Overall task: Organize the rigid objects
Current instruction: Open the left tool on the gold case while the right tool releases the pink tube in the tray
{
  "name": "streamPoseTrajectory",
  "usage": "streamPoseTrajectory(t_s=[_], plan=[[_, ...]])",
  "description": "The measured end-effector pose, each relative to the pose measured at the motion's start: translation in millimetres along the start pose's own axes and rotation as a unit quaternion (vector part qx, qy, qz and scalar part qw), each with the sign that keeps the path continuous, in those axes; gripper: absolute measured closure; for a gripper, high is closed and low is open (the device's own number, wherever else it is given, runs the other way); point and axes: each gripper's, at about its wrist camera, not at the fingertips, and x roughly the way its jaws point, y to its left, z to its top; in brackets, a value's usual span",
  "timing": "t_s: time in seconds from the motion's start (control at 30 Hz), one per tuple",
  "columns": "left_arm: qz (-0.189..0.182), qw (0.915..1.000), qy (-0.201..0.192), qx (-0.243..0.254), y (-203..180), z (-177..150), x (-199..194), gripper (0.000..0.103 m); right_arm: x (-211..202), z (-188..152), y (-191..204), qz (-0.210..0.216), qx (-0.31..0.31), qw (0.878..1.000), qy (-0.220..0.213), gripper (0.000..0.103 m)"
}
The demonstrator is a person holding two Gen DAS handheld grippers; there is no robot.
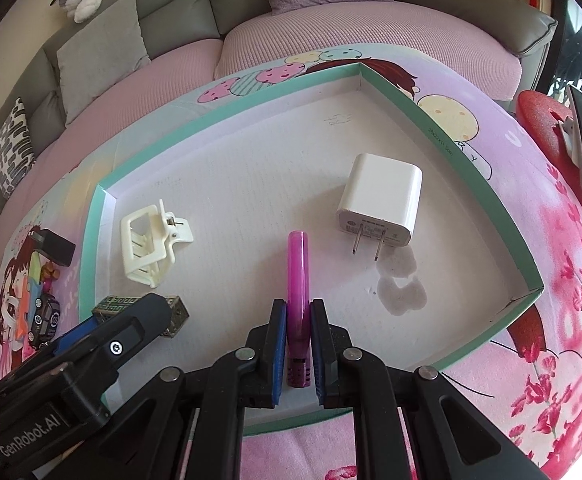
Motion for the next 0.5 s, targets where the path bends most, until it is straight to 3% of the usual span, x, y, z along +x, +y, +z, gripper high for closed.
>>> streamPoseTrajectory(t_s=[0.5], plan=[[-0.008,0.9998,-0.02,-0.003,3.8,3.6,-8.5,0.019,-5.5,0.2,3.8,0.003,0.001,1.0,-0.002,0.089]])
